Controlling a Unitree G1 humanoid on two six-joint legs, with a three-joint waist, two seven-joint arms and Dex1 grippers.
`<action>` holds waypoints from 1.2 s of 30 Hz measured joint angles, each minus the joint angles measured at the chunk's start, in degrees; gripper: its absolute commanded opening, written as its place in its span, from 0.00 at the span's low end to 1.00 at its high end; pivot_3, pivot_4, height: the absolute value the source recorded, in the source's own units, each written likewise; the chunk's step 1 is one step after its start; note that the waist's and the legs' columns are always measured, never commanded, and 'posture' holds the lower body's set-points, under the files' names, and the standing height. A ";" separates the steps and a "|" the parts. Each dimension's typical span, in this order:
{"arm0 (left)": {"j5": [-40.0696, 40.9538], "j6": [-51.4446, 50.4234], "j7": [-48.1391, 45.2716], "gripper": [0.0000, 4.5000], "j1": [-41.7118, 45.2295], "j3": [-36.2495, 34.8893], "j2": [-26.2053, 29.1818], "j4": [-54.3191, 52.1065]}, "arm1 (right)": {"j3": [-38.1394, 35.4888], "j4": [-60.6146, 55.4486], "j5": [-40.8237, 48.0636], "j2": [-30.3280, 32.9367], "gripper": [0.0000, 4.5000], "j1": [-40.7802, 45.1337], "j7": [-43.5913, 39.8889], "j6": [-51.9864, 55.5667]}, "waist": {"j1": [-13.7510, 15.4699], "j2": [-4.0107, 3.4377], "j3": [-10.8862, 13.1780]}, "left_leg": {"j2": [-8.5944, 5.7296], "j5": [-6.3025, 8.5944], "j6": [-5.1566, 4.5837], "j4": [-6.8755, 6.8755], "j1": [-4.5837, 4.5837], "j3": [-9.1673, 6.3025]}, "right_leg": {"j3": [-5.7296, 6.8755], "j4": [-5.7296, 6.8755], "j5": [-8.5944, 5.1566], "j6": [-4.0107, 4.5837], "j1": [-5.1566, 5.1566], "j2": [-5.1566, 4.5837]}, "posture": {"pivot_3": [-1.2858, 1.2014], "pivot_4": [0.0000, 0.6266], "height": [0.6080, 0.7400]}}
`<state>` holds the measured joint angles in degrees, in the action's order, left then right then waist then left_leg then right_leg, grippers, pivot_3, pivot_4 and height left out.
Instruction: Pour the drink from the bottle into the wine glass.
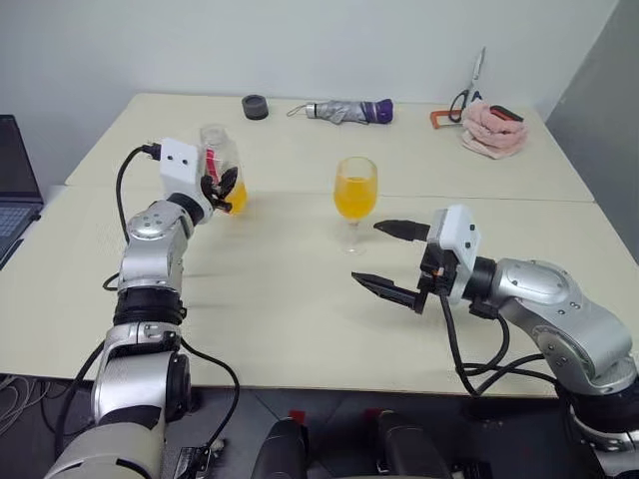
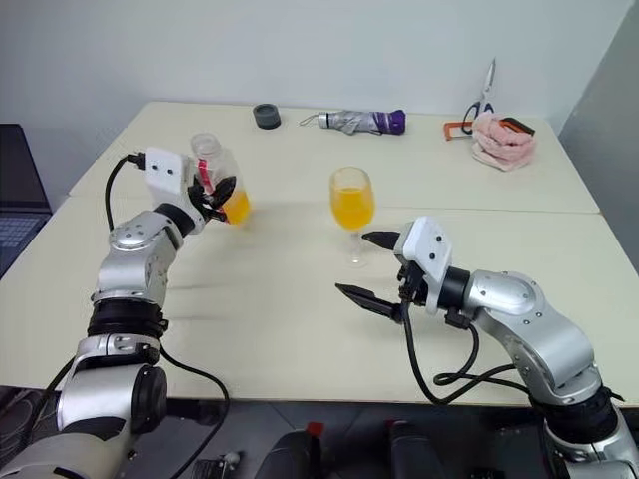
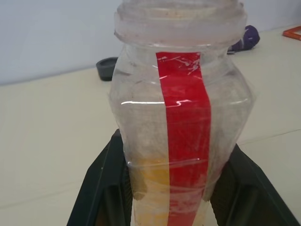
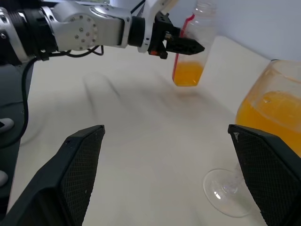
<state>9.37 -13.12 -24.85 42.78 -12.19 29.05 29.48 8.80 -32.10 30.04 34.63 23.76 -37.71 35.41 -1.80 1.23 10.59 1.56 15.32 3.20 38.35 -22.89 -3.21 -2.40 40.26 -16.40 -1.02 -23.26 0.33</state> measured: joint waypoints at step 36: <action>0.61 3.22 1.86 1.00 -11.39 -2.02 0.52 -4.34 | -0.67 -0.39 -1.24 -3.63 1.00 -0.37 -0.51 2.51 | 0.04 0.02 -0.01 | 0.01 0.01 -0.02 0.38 0.03 -0.01 | -0.04 0.43 -0.01 -0.01 0.01 0.02 | 0.52 0.24 1.00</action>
<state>9.97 -9.90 -22.99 31.39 -14.21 29.58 25.13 8.13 -32.49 28.80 31.00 23.40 -38.23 37.92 -1.76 1.25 10.58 1.57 15.33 3.18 38.73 -22.86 -3.22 -2.44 40.69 -16.41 -1.03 -23.25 0.34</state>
